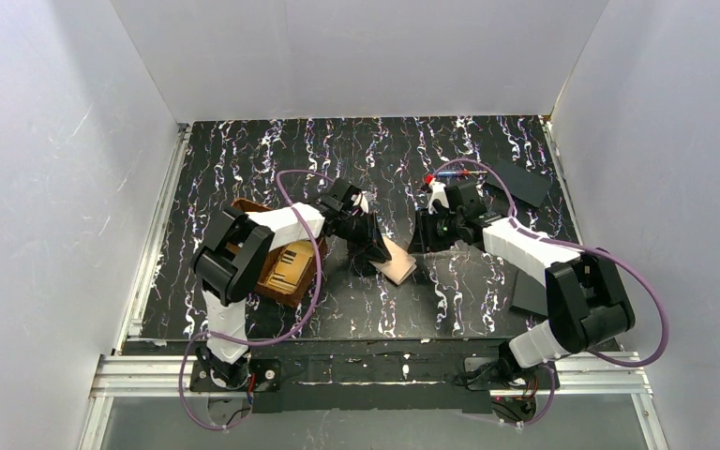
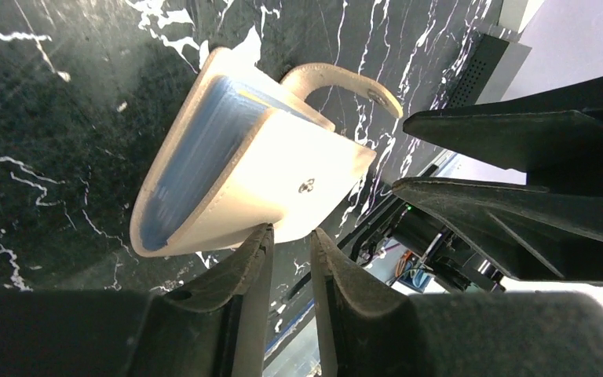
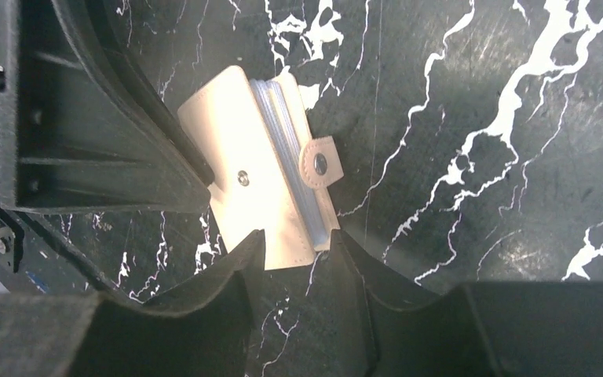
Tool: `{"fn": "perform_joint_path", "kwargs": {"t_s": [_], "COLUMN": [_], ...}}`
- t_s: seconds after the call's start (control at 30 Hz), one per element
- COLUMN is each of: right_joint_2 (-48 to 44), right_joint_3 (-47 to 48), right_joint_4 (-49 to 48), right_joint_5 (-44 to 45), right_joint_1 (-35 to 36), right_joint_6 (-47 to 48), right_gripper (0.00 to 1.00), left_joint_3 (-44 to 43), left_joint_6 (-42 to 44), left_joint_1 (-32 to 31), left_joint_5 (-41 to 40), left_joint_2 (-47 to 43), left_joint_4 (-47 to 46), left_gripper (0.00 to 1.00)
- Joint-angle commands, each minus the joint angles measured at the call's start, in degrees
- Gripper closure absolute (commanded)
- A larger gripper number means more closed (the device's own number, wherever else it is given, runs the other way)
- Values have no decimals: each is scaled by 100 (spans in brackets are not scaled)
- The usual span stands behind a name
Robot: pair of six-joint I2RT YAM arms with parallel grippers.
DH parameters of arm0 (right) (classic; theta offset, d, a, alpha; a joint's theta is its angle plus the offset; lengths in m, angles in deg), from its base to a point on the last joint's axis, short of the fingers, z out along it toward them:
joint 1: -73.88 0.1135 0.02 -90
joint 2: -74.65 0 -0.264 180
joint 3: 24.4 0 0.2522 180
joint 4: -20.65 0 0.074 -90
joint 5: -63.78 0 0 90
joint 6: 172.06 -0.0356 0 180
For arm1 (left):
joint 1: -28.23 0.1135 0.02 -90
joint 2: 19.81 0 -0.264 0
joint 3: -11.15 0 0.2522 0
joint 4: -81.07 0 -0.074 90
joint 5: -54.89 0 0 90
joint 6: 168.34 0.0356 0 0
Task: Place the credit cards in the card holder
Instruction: Close the card holder at the center of the board.
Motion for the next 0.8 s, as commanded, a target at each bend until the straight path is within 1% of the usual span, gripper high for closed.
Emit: {"fn": "perform_joint_path", "kwargs": {"t_s": [0.0,0.17,0.27,0.43,0.53,0.67,0.77], "right_joint_2": [205,491,669,799,853,951,952], "right_joint_3": [325,435,581,670,687,672,649], "right_joint_4": [-347,-524,-539,-573,-666,-752,-812], "right_joint_5": [-45,-68,-25,-5,-228,-389,-481], "right_joint_1": [-32,-114,-129,-198,-213,-229,-234], "right_joint_6": [147,207,236,281,211,160,101], "right_gripper": [55,58,58,59,68,84,99], "left_joint_3": [-231,-286,-415,-416,-348,-333,-312], "left_joint_6": [191,249,387,397,411,431,431], "left_joint_1": [-4,-4,-8,-13,-2,0,-5], "left_joint_5": [15,3,-11,65,62,108,110], "left_joint_2": [72,195,288,417,417,475,526], "left_joint_4": [42,77,313,338,311,317,315], "left_gripper": [77,78,77,78,78,78,78]}}
